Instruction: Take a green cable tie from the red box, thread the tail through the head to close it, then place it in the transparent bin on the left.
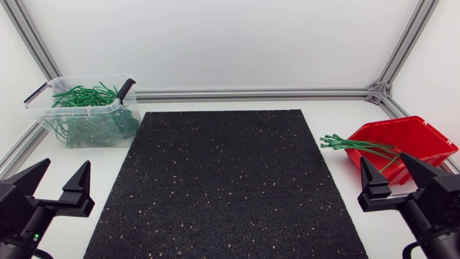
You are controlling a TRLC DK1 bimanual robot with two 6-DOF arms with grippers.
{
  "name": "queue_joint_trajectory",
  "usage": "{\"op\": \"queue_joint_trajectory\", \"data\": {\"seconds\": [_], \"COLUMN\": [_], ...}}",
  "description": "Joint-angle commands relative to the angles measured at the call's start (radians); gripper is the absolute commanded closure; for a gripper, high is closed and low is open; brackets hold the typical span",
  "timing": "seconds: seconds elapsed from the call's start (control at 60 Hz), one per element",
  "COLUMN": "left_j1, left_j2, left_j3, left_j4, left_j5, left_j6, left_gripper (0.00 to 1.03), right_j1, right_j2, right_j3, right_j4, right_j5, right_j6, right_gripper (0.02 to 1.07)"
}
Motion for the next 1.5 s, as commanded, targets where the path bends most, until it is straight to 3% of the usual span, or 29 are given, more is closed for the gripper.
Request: {"op": "queue_joint_trajectory", "data": {"seconds": [0.0,0.483,0.717,1.0,1.2,1.283,1.383,1.433,1.483], "left_j1": [-0.003,-0.003,-0.005,-0.005,-0.005,-0.003,-0.002,-0.003,-0.003], "left_j2": [-0.008,-0.008,-0.008,-0.008,-0.010,-0.010,-0.010,-0.010,-0.010], "left_j3": [-0.040,-0.040,-0.040,-0.040,-0.040,-0.039,-0.039,-0.040,-0.040], "left_j4": [-0.021,-0.021,-0.021,-0.021,-0.021,-0.021,-0.021,-0.021,-0.021], "left_j5": [-0.001,0.001,-0.001,0.001,-0.001,-0.001,-0.001,0.001,-0.001], "left_j6": [0.013,0.013,0.013,0.013,0.013,0.013,0.013,0.013,0.013], "left_gripper": [0.04,0.04,0.04,0.04,0.04,0.04,0.04,0.04,0.04], "right_j1": [0.005,0.004,-0.001,-0.053,-0.203,-0.285,-0.322,-0.322,-0.320], "right_j2": [-0.010,-0.012,-0.001,0.323,0.617,0.768,0.901,0.982,1.056], "right_j3": [-0.023,-0.022,0.077,0.351,0.571,0.679,0.807,0.888,0.949], "right_j4": [0.005,0.019,-0.004,-0.080,-0.209,-0.279,-0.434,-0.558,-0.623], "right_j5": [-0.001,-0.001,-0.011,-0.026,-0.247,-0.393,-0.416,-0.396,-0.368], "right_j6": [0.008,0.002,0.000,-0.001,-0.069,-0.138,-0.357,-0.566,-0.636], "right_gripper": [0.05,0.05,0.05,0.06,0.06,0.06,0.06,0.06,0.06]}}
